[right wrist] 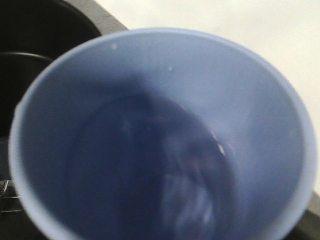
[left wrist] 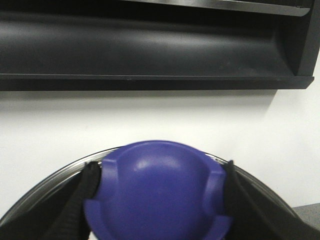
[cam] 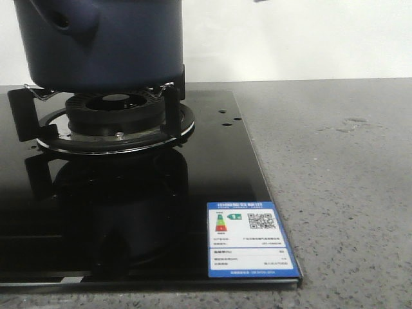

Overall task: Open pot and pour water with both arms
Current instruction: 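Lift the cup with the right gripper and carry it over the pot, then tilt the cup with the right gripper to pour water into the pot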

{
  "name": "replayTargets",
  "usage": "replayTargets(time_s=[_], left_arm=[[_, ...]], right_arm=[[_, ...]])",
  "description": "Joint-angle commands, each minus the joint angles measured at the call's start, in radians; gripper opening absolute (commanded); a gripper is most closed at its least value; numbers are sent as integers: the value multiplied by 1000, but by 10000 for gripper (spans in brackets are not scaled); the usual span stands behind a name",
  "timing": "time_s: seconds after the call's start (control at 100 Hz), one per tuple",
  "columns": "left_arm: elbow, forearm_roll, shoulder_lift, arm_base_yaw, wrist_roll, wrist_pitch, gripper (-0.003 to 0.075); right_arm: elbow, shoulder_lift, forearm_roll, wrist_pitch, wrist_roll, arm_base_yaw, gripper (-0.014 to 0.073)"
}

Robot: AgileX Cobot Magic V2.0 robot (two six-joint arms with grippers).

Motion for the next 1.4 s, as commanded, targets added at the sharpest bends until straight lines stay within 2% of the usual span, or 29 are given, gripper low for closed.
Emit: replayTargets(time_s=[0.0,0.44,0.75,1.39], left_arm=[[-36,3,-20,3,-5,-108,372],[-36,3,-20,3,-5,-108,372],[-36,3,-20,3,-5,-108,372],[-36,3,-20,3,-5,-108,372]], right_arm=[[-100,-1,-70,-45,-1,28,303],[-387,176,-378,146,-1,182,303],[-390,221,-636,144,-1,238,303],[-390,256,-979,55,-12,255,303]])
